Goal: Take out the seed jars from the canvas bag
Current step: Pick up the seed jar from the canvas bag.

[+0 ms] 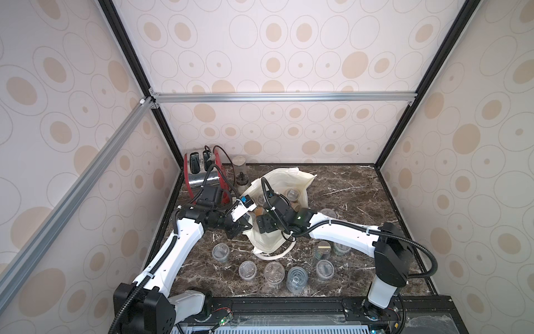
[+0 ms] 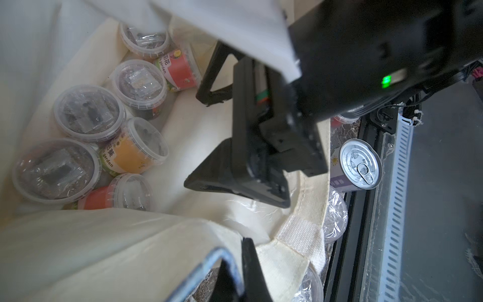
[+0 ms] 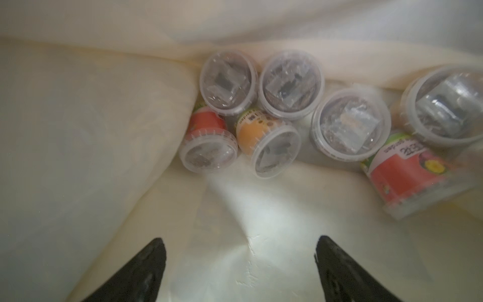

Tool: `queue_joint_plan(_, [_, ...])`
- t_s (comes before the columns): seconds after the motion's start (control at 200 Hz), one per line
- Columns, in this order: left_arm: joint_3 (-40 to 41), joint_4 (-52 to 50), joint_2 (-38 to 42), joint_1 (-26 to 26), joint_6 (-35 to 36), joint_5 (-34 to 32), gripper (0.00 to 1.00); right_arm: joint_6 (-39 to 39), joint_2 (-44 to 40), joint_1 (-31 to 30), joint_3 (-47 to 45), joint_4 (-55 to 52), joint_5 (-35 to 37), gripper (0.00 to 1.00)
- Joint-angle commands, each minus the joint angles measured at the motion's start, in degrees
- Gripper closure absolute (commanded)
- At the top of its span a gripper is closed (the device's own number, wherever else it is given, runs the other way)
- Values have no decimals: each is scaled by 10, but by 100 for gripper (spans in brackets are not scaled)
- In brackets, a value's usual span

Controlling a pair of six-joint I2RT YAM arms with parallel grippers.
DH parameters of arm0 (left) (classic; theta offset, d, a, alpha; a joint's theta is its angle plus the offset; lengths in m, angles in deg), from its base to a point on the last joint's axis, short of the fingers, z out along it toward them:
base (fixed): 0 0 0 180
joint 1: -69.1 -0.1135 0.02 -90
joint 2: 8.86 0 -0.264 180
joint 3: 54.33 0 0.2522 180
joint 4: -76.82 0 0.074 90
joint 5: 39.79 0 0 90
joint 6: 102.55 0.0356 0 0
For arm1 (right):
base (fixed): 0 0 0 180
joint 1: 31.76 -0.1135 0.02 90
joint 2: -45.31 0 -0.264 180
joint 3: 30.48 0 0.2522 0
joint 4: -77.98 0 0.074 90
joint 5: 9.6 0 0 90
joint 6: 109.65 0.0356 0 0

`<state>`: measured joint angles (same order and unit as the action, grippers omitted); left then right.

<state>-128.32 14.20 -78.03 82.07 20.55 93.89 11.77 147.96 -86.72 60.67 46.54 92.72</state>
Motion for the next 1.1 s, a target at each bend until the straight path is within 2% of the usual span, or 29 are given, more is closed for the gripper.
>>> queue_joint_plan(0.0, [-9, -29, 4, 3, 30, 17, 100, 70, 13, 25, -13, 59, -37, 8])
queue_joint_plan(0.085, [-12, -35, 2, 3, 43, 26, 100, 90, 35, 45, -22, 104, -80, 6])
queue_joint_plan(0.235, [-20, -30, -5, 3, 29, 24, 100, 112, 77, 64, -26, 181, -110, 3])
queue_joint_plan(0.325, [-19, -36, -3, 3, 38, 32, 100, 106, 105, 66, -1, 168, -107, 0])
queue_joint_plan(0.475, [-27, -37, -4, 3, 31, 27, 100, 125, 139, 66, 23, 139, -78, 1])
queue_joint_plan(0.655, [-33, -49, -5, 3, 45, 31, 100, 91, 161, 68, 23, 177, -71, 1])
queue_joint_plan(0.88, [-38, -51, -17, 3, 48, 43, 100, 13, 205, 81, 29, 268, -184, 0])
queue_joint_plan(1.096, [-48, -57, -23, 3, 50, 45, 100, -20, 213, 99, 41, 270, -214, 1])
